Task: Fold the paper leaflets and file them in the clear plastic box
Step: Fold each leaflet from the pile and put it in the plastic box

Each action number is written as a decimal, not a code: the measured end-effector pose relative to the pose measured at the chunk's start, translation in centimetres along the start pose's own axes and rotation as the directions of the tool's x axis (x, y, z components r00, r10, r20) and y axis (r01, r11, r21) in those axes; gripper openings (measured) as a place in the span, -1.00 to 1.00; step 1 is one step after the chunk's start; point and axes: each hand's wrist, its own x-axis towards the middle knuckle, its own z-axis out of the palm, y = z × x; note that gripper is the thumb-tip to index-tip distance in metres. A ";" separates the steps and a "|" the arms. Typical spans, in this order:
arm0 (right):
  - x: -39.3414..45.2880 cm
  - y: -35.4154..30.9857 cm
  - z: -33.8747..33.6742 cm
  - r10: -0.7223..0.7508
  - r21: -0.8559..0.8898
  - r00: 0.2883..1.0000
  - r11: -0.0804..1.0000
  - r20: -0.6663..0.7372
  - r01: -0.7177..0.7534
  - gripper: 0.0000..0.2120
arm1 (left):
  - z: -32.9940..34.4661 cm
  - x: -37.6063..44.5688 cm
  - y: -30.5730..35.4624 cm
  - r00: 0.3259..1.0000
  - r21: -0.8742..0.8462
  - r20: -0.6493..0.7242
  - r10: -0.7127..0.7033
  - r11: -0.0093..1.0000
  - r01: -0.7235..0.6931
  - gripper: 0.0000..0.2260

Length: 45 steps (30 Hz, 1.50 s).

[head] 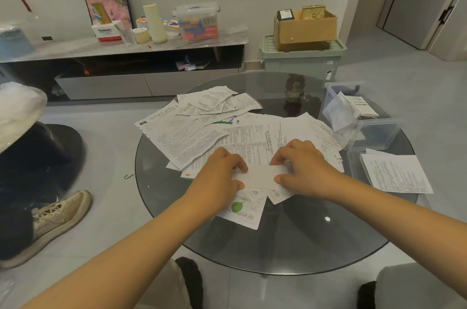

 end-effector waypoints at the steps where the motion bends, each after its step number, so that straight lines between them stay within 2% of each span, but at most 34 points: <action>1: -0.2 -0.2 0.0 0.002 0.032 1.000 0.999 -0.017 -0.001 -0.83 | 0.1 -0.1 0.2 1.000 0.015 0.001 0.021 1.000 -0.021 -0.82; 3: -0.6 -0.4 0.0 0.014 0.113 1.000 0.994 -0.024 -0.012 -0.91 | 0.5 -0.4 0.4 0.999 0.027 0.006 0.052 0.998 -0.052 -0.85; 7: -1.3 -0.3 -0.2 0.063 0.265 0.997 0.962 0.049 -0.074 -0.85 | 0.7 -0.7 0.7 0.997 -0.022 -0.018 0.079 0.997 -0.079 -0.79; 12: -1.7 -0.2 -0.4 0.083 0.306 0.989 0.945 0.125 -0.118 -0.89 | 1.0 -0.7 1.2 0.997 -0.077 -0.041 0.066 0.995 -0.069 -0.76; 16: -1.9 -0.3 -0.6 0.067 0.403 0.997 0.912 0.038 -0.076 -0.87 | 1.1 -0.7 1.6 0.996 -0.149 -0.075 0.040 0.988 -0.051 -0.75; 19: -1.9 -0.3 -0.7 0.044 0.402 0.997 0.915 -0.060 -0.016 -0.81 | 1.1 -0.7 2.0 0.994 -0.196 -0.108 0.010 0.980 -0.031 -0.83; 22: -2.1 -0.3 -0.7 0.036 0.428 0.989 0.903 -0.143 0.029 -0.83 | 0.9 -0.6 2.5 0.993 -0.254 -0.115 -0.008 0.967 -0.022 -0.96; 26: -2.5 -0.1 -1.0 0.018 0.359 0.956 0.929 -0.293 0.093 -0.78 | 0.7 -0.3 3.1 0.990 -0.291 -0.138 -0.003 0.956 -0.038 -0.89; 28: -2.7 0.2 -1.4 -0.004 0.315 0.967 0.945 -0.256 0.088 -0.78 | 0.6 -0.1 3.6 0.989 -0.301 -0.145 0.001 0.952 -0.045 -0.88; 31: -3.3 0.7 -2.3 0.043 0.332 0.981 0.943 -0.191 0.024 -0.98 | 0.7 0.3 4.3 0.991 -0.331 -0.131 0.008 0.942 -0.051 -0.89; 35: -4.1 1.6 -3.4 0.106 0.331 0.974 0.943 -0.201 -0.034 -0.87 | 1.3 0.8 5.7 0.996 -0.391 -0.093 0.019 0.919 -0.054 -0.88; 40: -5.1 3.1 -5.2 0.159 0.367 0.966 0.927 -0.202 -0.076 -0.91 | 2.1 1.4 7.4 0.998 -0.486 -0.045 0.036 0.872 -0.054 -0.92; 43: -6.1 4.4 -6.3 0.162 0.407 0.968 0.910 -0.193 -0.071 -0.98 | 2.6 2.0 9.0 0.994 -0.506 -0.077 0.072 0.857 -0.101 -0.87; 45: -6.9 5.3 -7.1 0.163 0.432 0.967 0.900 -0.197 -0.064 -0.96 | 2.9 2.2 10.2 0.988 -0.520 -0.110 0.105 0.841 -0.147 -0.88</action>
